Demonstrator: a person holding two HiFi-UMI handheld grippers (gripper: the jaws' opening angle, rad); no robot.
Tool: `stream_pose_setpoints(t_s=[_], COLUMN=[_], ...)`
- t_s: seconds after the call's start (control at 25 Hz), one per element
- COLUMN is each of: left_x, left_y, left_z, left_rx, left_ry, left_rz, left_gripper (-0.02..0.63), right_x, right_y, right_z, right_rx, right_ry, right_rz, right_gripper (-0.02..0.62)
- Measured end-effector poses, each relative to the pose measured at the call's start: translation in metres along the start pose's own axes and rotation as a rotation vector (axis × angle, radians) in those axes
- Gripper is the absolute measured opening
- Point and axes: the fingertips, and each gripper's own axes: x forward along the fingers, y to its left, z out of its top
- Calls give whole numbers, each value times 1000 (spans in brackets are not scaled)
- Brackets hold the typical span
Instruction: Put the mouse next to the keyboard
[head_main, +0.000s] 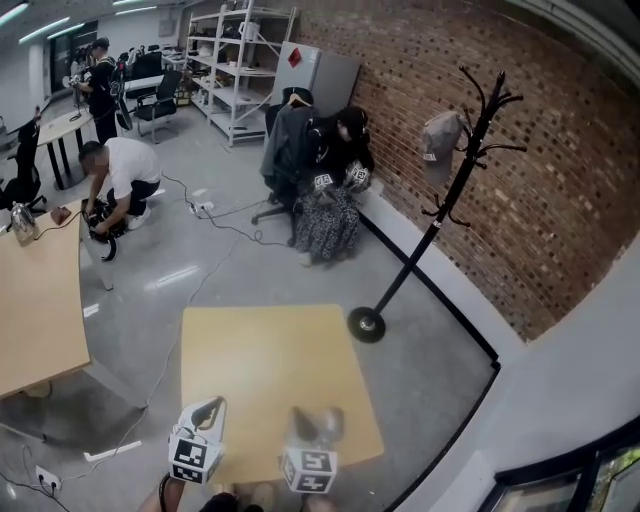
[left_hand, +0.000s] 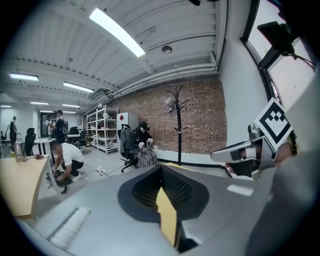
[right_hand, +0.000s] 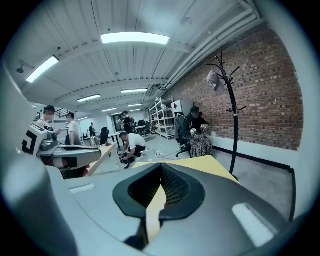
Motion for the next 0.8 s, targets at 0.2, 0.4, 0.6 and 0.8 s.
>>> stream_pose_setpoints(t_s=[0.2, 0.4, 0.6, 0.8], left_x=[-20, -34, -44, -48], left_y=[14, 27, 32, 36], left_z=[17, 30, 39, 41], left_rx=[-6, -3, -1, -2], left_ry=[-45, -80, -106, -108], left_rz=[12, 23, 19, 19], left_gripper=[0, -1, 0, 0], right_x=[-6, -13, -24, -31], right_y=[22, 41, 50, 52], right_z=[16, 28, 40, 48], right_rx=[-32, -36, -49, -51], right_ry=[-34, -67, -101, -125], right_rz=[17, 30, 24, 14], right_gripper=[14, 14, 14, 14])
